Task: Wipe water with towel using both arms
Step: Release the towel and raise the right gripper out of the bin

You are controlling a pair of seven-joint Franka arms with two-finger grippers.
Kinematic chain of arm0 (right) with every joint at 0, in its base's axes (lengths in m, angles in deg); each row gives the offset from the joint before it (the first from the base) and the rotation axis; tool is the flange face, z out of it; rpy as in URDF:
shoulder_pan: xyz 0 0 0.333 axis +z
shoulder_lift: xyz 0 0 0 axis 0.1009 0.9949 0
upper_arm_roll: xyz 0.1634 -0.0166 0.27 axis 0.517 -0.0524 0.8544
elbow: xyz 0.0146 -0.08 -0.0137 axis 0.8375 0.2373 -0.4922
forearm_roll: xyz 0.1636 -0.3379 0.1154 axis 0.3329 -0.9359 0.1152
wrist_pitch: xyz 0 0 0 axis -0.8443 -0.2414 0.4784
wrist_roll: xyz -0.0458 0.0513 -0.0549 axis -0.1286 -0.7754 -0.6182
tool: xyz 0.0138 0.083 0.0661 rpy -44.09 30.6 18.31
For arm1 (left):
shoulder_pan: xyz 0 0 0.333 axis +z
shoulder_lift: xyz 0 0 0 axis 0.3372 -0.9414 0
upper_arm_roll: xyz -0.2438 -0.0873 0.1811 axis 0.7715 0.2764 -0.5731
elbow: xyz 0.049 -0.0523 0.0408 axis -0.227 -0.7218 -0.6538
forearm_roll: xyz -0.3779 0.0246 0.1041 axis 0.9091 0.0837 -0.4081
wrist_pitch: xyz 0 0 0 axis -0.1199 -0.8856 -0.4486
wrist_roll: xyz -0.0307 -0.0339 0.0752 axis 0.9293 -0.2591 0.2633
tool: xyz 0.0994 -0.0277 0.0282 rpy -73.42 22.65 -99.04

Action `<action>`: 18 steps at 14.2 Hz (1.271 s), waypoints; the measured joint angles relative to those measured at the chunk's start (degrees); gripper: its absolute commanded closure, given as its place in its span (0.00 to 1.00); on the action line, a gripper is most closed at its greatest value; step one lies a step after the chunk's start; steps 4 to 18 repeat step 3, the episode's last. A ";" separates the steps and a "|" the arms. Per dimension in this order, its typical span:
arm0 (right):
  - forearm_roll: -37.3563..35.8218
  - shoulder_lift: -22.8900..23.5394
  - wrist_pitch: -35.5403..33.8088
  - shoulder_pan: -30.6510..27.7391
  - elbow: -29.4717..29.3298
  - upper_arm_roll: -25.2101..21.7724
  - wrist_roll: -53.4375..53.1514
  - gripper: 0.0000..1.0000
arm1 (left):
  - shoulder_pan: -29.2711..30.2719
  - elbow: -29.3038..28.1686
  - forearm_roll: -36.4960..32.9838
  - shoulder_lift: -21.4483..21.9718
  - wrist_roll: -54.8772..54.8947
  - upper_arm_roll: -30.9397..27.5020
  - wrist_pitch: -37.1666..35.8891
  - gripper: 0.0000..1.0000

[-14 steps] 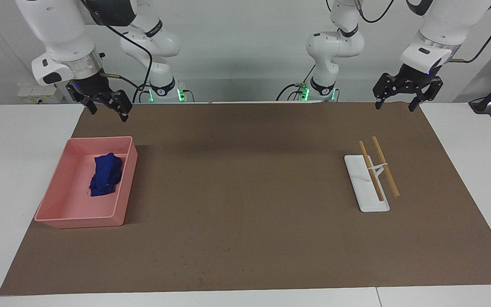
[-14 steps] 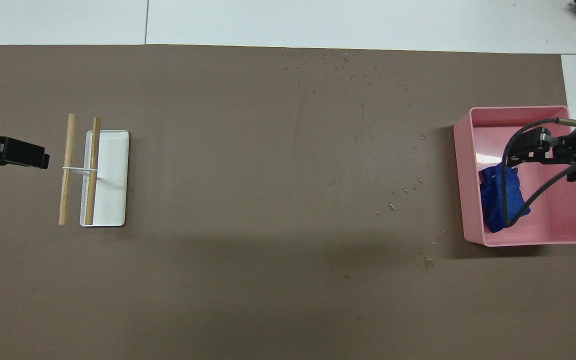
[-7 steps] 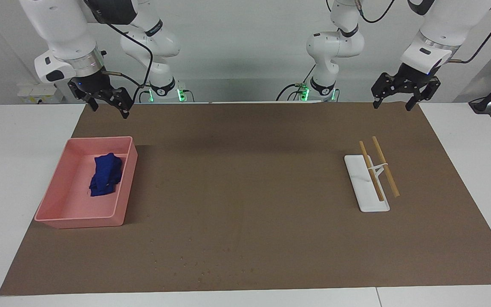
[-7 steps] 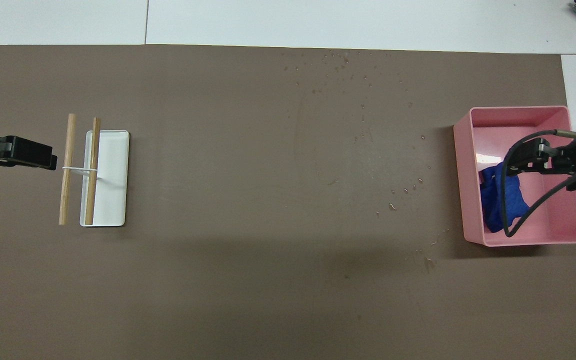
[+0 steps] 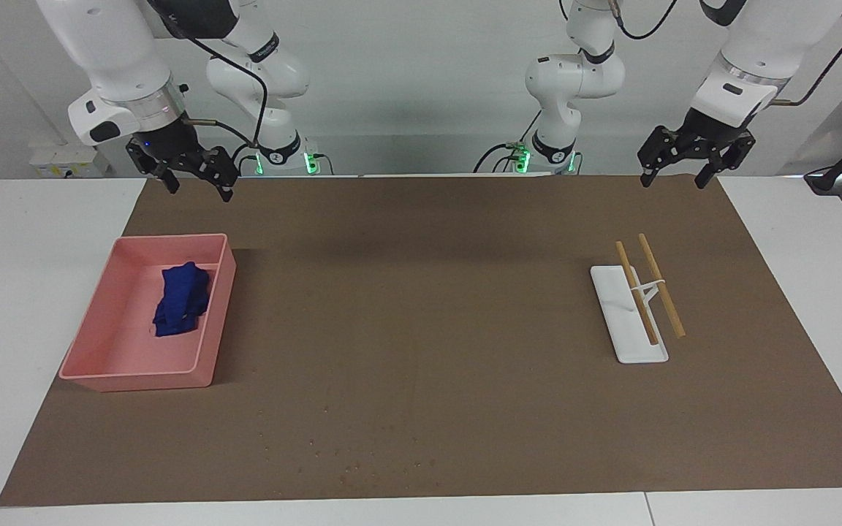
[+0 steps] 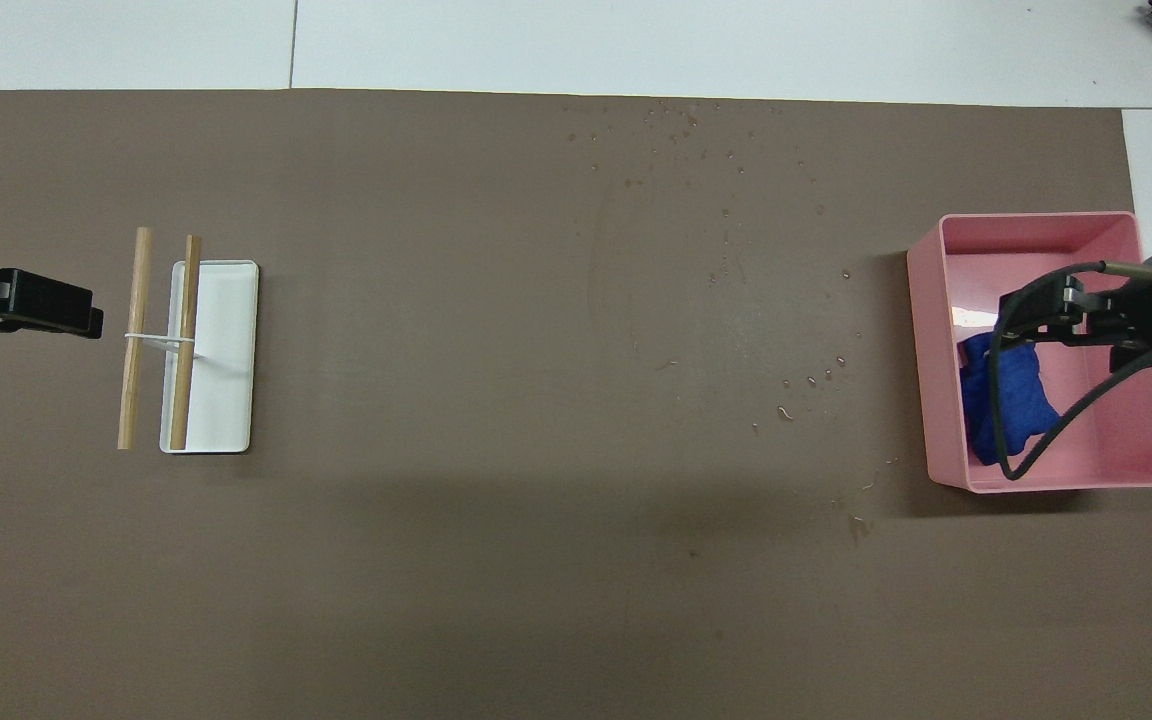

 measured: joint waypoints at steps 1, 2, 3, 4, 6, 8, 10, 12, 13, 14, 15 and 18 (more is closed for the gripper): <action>0.00 0.00 0.11 0.00 0.00 -0.01 0.28 0.00 | 0.00 0.00 0.00 0.00 -0.01 -0.01 0.00 0.00; 0.00 0.00 0.15 0.00 0.00 -0.02 0.52 0.00 | 0.00 0.00 0.00 0.00 -0.02 -0.03 -0.01 0.00; -0.01 0.00 0.38 0.00 0.00 -0.03 0.65 0.00 | 0.00 0.00 0.00 0.00 -0.04 -0.04 -0.01 0.00; -0.01 0.00 0.38 0.00 0.00 -0.03 0.65 0.00 | 0.00 0.00 0.00 0.00 -0.04 -0.04 -0.01 0.00; -0.01 0.00 0.38 0.00 0.00 -0.03 0.65 0.00 | 0.00 0.00 0.00 0.00 -0.04 -0.04 -0.01 0.00; -0.01 0.00 0.38 0.00 0.00 -0.03 0.65 0.00 | 0.00 0.00 0.00 0.00 -0.04 -0.04 -0.01 0.00; -0.01 0.00 0.38 0.00 0.00 -0.03 0.65 0.00 | 0.00 0.00 0.00 0.00 -0.04 -0.04 -0.01 0.00; -0.01 0.00 0.38 0.00 0.00 -0.03 0.65 0.00 | 0.00 0.00 0.00 0.00 -0.04 -0.04 -0.01 0.00; -0.01 0.00 0.38 0.00 0.00 -0.03 0.65 0.00 | 0.00 0.00 0.00 0.00 -0.04 -0.04 -0.01 0.00; -0.01 0.00 0.38 0.00 0.00 -0.03 0.65 0.00 | 0.00 0.00 0.00 0.00 -0.04 -0.04 -0.01 0.00; -0.01 0.00 0.38 0.00 0.00 -0.03 0.65 0.00 | 0.00 0.00 0.00 0.00 -0.04 -0.04 -0.01 0.00; -0.01 0.00 0.38 0.00 0.00 -0.03 0.65 0.00 | 0.00 0.00 0.00 0.00 -0.04 -0.04 -0.01 0.00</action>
